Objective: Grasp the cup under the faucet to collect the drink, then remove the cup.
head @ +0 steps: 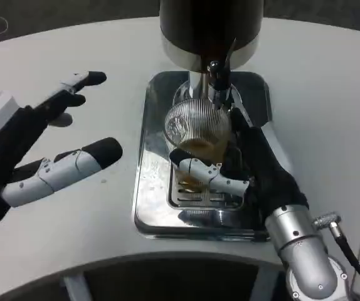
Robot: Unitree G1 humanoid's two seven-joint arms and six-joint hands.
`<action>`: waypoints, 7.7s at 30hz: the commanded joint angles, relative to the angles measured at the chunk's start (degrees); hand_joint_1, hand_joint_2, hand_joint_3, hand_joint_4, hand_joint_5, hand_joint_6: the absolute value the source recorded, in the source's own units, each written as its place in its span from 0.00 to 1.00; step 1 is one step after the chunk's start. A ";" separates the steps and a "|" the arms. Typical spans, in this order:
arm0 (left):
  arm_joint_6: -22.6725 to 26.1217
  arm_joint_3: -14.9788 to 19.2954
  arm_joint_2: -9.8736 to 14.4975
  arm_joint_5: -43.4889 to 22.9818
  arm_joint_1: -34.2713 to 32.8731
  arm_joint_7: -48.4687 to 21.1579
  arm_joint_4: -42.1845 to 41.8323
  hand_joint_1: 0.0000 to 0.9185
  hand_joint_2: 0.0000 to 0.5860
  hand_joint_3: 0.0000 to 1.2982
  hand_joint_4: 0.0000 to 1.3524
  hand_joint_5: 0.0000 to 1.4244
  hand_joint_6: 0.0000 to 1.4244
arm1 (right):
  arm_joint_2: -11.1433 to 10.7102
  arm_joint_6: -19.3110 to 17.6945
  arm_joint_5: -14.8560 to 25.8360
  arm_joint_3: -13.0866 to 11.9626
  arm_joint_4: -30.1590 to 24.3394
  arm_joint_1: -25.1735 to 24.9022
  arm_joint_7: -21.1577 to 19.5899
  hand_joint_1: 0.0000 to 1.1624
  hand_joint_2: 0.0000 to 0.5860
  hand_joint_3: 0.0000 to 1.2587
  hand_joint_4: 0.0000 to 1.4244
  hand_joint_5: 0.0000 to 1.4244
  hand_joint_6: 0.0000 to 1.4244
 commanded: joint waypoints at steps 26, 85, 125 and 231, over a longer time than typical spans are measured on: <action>1.92 -1.54 1.94 0.95 4.02 -0.30 -0.58 0.00 0.03 0.11 0.05 0.09 0.16 | 11.61 1.69 -1.42 4.02 3.78 2.12 -13.43 0.68 0.40 0.20 0.20 0.25 0.22; 1.29 -7.08 2.26 2.38 -1.56 0.65 4.19 0.00 0.03 0.14 0.07 0.10 0.16 | 6.07 -4.65 2.76 -1.75 -14.32 14.75 -12.00 0.70 0.45 0.56 0.60 0.70 0.82; -0.57 -14.36 2.24 12.31 3.40 -0.23 -5.70 0.00 0.08 0.06 0.00 0.01 0.12 | -3.96 -12.96 8.78 -8.09 -42.45 40.50 3.59 0.70 0.45 0.66 0.70 0.83 0.90; -0.15 -16.31 -1.70 24.70 17.72 -8.77 -20.04 0.00 0.09 0.00 0.00 0.00 0.00 | -10.60 -20.21 19.15 -18.64 -50.48 50.58 16.47 0.70 0.45 0.71 0.74 0.88 0.94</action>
